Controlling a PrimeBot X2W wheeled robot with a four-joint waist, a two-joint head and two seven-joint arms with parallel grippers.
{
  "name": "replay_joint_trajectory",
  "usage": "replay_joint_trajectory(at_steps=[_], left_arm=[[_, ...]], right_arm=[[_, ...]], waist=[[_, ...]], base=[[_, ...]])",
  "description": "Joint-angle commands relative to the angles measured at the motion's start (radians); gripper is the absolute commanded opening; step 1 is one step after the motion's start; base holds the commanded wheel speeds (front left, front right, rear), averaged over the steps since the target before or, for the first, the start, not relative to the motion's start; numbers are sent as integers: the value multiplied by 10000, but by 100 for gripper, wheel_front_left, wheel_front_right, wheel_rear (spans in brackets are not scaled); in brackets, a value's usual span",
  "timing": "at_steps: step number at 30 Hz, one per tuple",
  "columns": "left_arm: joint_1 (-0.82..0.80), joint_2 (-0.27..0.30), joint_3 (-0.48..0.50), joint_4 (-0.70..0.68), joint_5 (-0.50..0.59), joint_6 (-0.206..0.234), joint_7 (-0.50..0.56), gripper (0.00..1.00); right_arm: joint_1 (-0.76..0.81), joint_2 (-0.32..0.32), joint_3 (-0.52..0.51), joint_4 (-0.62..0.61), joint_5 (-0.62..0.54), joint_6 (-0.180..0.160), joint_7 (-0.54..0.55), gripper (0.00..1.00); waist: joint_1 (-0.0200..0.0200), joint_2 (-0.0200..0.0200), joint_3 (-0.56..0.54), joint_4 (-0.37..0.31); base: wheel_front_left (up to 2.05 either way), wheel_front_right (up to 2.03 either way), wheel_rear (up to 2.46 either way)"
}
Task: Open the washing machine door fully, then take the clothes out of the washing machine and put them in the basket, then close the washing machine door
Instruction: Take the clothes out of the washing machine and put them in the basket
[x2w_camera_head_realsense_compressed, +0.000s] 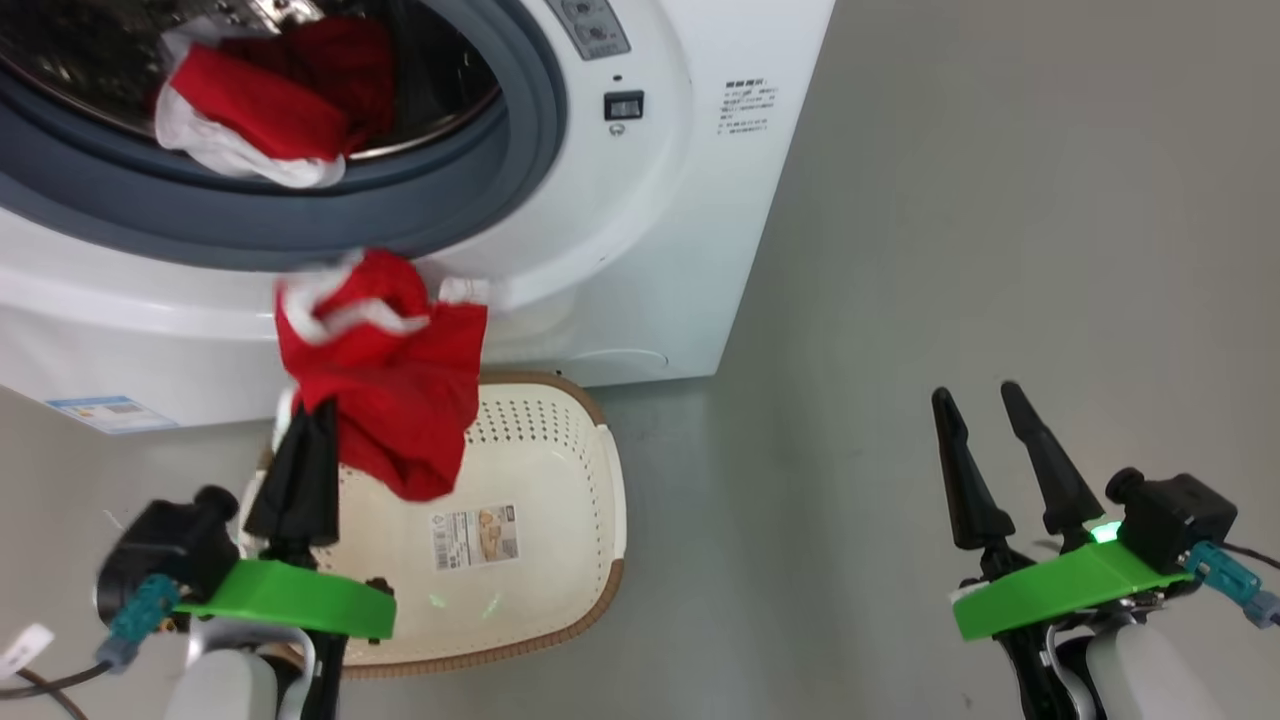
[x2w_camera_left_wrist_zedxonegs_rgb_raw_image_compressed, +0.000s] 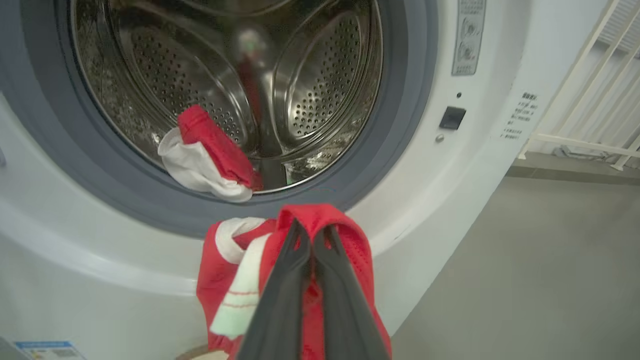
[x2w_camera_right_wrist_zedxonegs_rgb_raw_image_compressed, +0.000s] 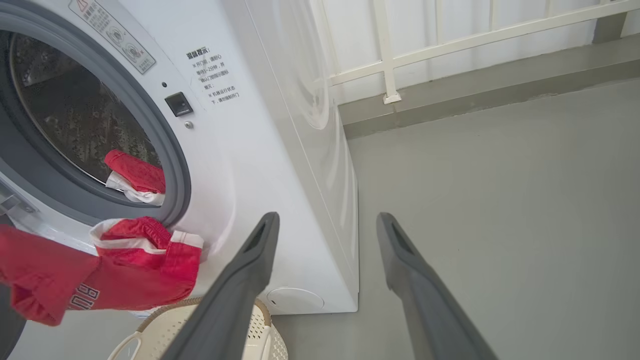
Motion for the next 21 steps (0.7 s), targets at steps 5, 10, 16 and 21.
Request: replay_joint_trajectory(at_steps=[5,10,16,21], left_arm=[[-656,424,342,1365,181,-56,-51,0],[-1264,706,308,2742,264,-56,-51,0],[-1939,991,91,4399,421,-57,-51,0],[-2563,1095,-357,5788,427,-57,-51,0]], right_arm=[[-380,-12,335,-321,3,63,-65,100],[-558,-12,414,-381,54,63,-65,100],[-830,-12,485,-450,124,63,-65,100],[-1059,-12,418,-558,133,63,-65,100]], waist=[[0,0,565,-204],[0,0,1063,-333],[0,0,1777,-544],[0,0,2452,-678]], base=[[0,0,0],[0,0,0],[0,0,0],[0,0,0]])
